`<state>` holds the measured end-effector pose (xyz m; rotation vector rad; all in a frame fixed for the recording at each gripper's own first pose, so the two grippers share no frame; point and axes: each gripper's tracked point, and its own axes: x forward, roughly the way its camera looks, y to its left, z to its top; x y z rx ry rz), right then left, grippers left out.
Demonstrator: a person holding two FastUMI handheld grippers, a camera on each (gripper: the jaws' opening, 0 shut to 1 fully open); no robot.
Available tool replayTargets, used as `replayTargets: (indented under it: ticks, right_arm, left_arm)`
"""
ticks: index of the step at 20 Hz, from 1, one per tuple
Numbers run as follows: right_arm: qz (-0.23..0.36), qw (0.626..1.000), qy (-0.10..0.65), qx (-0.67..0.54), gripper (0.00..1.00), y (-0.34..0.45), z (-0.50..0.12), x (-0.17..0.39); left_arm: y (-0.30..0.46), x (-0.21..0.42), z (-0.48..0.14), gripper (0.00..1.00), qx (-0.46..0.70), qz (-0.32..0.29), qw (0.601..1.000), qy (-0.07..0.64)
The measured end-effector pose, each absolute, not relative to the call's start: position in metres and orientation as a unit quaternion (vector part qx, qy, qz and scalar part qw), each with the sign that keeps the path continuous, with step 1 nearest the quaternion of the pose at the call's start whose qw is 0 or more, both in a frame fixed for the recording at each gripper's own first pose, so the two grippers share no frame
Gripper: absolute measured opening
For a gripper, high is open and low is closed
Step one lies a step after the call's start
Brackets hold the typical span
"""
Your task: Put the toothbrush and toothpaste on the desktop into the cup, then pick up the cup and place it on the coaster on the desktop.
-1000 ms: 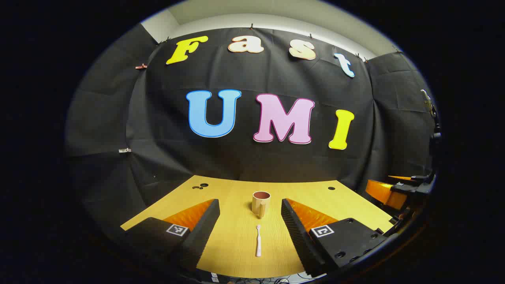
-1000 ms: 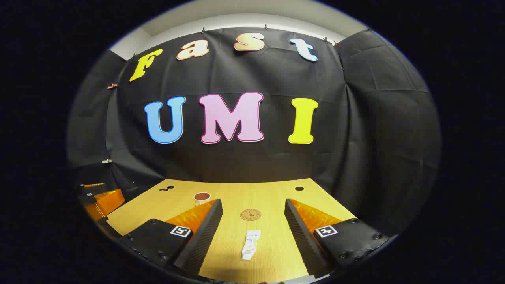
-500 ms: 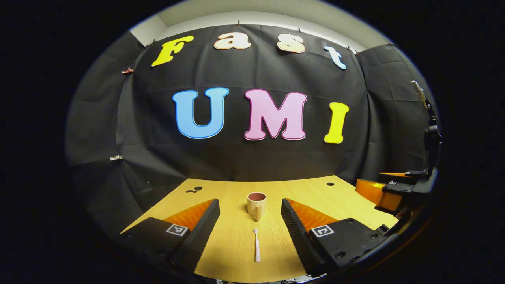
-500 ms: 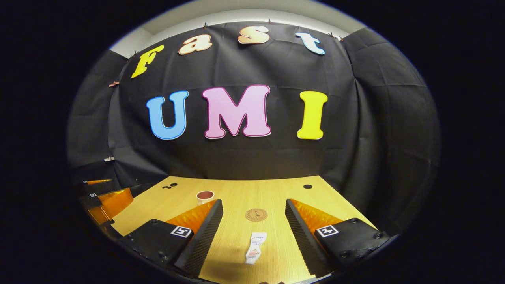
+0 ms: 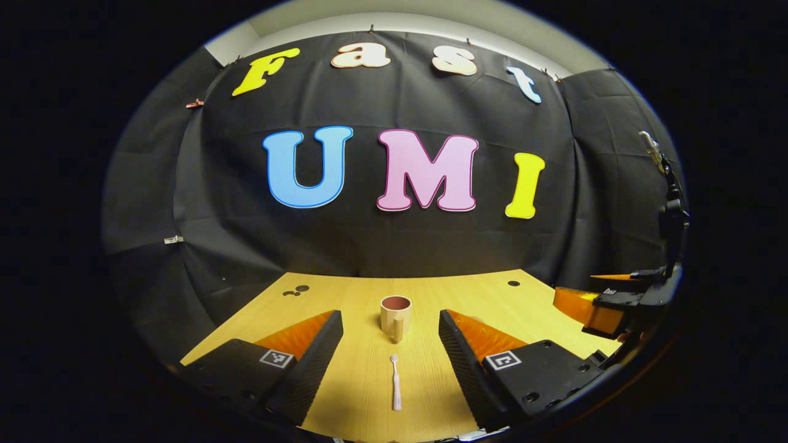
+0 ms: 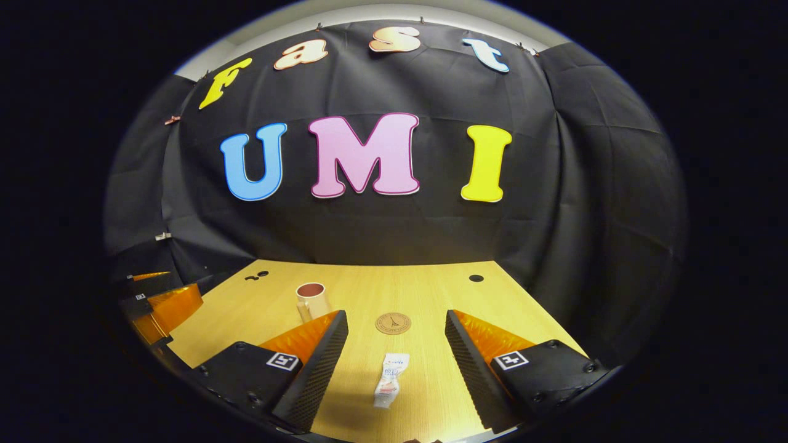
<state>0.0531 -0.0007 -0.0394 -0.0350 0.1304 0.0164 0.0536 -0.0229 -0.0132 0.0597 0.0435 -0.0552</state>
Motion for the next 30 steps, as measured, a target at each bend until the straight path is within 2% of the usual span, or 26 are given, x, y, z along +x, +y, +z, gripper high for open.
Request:
replayTargets:
  ticks: [13,22,30]
  right_arm:
    - [0.019,0.992,0.125,-0.016,0.98,0.01,-0.072,0.092]
    - [0.033,0.971,0.237,-0.031,0.98,0.022,-0.137,0.122]
    - [0.033,0.945,0.322,-0.054,0.98,0.013,-0.209,0.148]
  left_arm:
    - [-0.021,0.072,-0.024,0.98,0.034,-0.031,0.998,0.034]
    - [0.006,0.086,-0.037,0.97,0.046,0.021,0.997,0.06]
    - [0.018,0.089,-0.071,0.98,0.023,0.066,0.99,0.124]
